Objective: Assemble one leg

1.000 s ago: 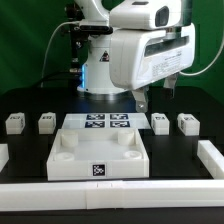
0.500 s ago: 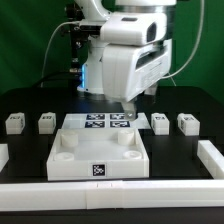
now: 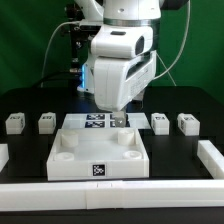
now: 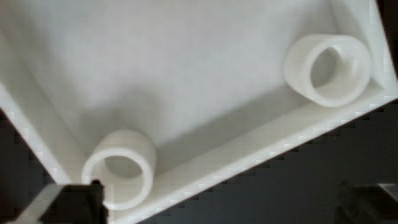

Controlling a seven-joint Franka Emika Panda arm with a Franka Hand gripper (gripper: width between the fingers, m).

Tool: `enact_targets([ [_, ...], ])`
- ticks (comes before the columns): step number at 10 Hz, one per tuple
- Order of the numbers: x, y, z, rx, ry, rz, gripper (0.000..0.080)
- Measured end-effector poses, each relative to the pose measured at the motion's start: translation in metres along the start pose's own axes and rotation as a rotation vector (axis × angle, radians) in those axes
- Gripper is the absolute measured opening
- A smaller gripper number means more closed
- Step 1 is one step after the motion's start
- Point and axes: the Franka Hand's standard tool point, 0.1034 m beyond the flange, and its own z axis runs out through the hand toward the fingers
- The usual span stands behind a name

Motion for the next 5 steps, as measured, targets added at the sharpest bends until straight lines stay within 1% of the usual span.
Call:
enact_targets([
  [2,-0.001,-0.002,0.002,-0.001,-0.003,-0.041,0.0650],
  [4,-0.011,-0.020,0.011,0.023,-0.021,-0.147,0.0650],
  [5,-0.017,-0.026,0.013,0.045,-0.034,-0.231,0.0650],
])
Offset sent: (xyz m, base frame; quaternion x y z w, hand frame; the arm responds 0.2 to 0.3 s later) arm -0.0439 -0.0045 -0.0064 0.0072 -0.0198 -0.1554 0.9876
